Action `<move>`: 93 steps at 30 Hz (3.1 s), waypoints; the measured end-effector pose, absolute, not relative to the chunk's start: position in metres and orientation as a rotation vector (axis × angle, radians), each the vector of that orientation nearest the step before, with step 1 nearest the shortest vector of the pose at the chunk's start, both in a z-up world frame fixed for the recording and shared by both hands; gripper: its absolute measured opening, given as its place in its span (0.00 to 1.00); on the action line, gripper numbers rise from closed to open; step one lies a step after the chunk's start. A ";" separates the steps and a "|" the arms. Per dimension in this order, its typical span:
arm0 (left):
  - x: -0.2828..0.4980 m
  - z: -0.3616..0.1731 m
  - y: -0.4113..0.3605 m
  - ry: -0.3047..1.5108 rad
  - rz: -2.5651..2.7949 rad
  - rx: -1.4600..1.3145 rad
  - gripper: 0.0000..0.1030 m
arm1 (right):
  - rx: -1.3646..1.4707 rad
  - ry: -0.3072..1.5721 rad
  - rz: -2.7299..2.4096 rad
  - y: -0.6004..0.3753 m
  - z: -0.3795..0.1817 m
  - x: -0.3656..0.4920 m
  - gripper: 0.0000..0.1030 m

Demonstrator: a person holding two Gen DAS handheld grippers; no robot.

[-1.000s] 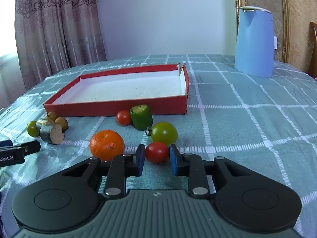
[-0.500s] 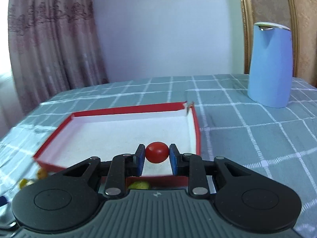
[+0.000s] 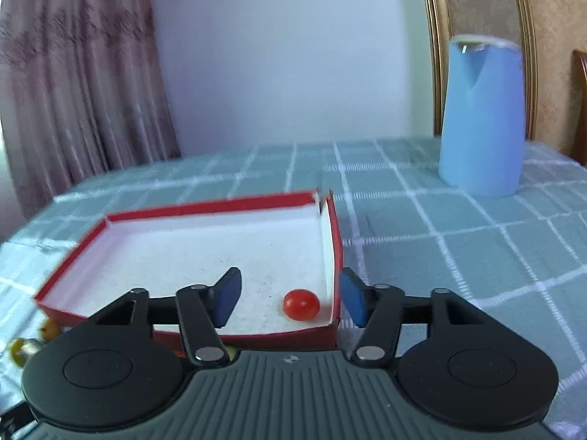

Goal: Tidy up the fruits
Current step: 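Lower the red cherry tomato into the tray and open the right gripper, then grasp the green tomato with the left gripper, then carry the green tomato into the tray and open the left gripper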

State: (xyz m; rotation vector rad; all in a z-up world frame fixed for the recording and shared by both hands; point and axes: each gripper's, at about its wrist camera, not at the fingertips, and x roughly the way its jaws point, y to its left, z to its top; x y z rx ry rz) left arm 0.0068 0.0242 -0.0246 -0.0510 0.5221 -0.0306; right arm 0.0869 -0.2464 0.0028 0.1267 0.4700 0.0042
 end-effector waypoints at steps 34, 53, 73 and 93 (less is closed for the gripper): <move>0.060 -0.011 0.039 0.585 0.000 0.116 0.90 | 0.342 0.417 0.050 -0.288 -0.036 -0.003 0.68; 0.062 -0.017 0.035 0.624 -0.085 0.024 0.31 | 0.391 0.430 0.060 -0.295 -0.039 0.001 0.68; 0.105 0.024 -0.011 0.523 0.001 0.105 0.31 | 0.399 0.429 0.053 -0.296 -0.039 0.000 0.68; 0.153 0.003 -0.017 0.611 -0.010 0.044 0.31 | 0.430 0.437 0.077 -0.299 -0.041 0.002 0.68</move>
